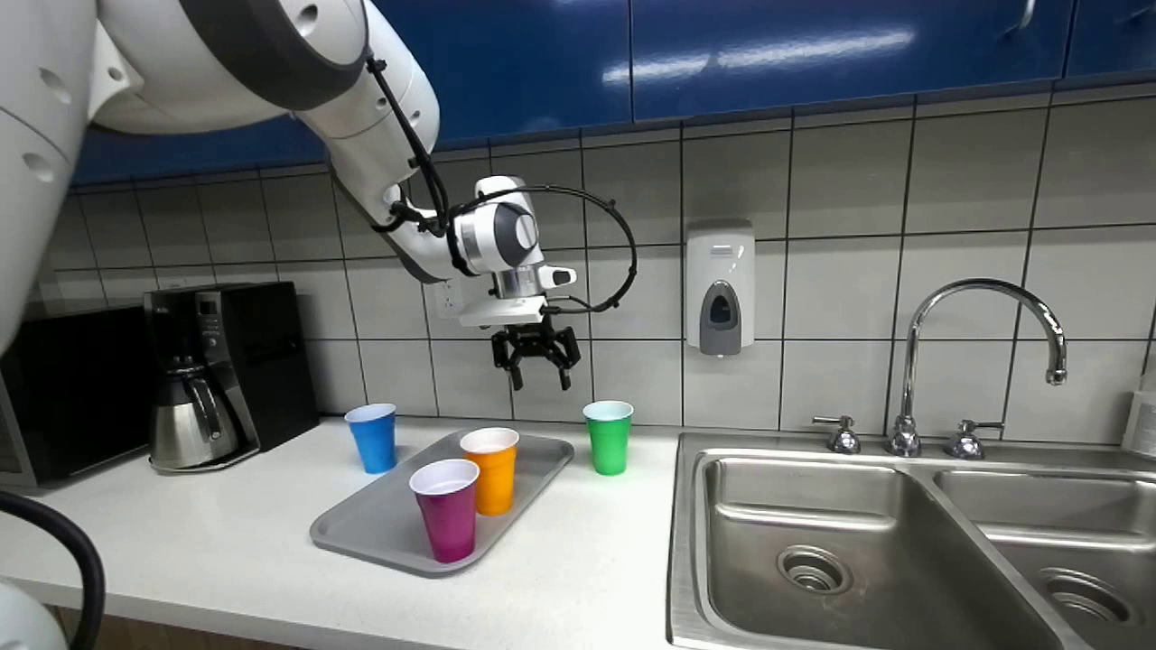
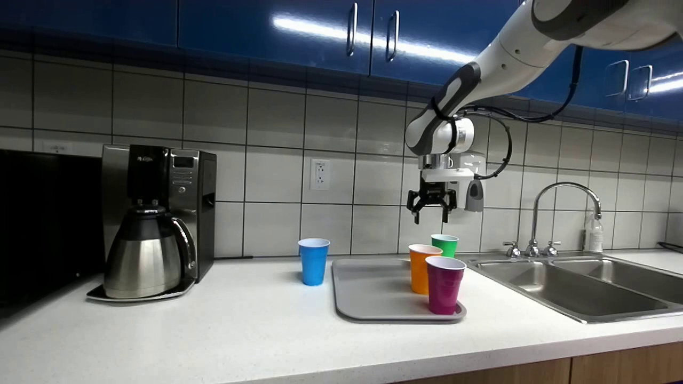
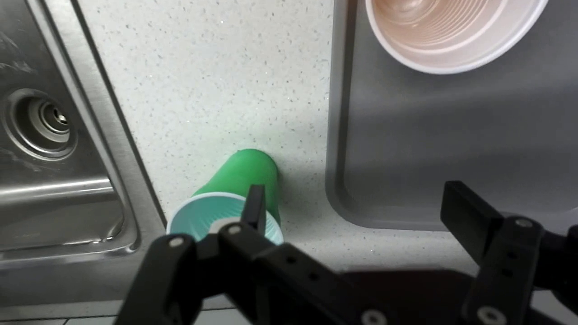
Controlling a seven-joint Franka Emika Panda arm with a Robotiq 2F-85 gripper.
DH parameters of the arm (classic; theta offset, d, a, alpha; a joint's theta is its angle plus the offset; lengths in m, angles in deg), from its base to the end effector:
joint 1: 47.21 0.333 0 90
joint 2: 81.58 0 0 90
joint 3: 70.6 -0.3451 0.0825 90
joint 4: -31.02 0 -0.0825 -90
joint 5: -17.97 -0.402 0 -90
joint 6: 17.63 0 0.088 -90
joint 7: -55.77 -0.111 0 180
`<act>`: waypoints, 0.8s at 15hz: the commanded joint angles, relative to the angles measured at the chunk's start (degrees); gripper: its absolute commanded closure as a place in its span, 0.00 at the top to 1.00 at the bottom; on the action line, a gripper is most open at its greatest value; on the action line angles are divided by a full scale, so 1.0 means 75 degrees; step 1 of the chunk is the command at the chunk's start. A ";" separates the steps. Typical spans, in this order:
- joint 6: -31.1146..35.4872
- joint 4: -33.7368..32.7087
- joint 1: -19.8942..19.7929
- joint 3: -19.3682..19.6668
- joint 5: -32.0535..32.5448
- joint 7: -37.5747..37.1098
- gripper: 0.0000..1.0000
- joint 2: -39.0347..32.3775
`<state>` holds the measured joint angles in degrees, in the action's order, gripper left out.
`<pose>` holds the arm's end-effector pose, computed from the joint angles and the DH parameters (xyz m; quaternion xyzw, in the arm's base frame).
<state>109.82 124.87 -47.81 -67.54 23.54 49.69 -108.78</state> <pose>0.7166 -0.0442 0.3657 0.9956 -0.0538 0.0570 0.0510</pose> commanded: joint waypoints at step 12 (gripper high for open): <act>-0.0854 -0.2678 -0.0360 0.0076 -0.0245 0.0099 1.00 -0.1954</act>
<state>105.76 110.22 -49.78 -66.79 23.41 49.68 -120.33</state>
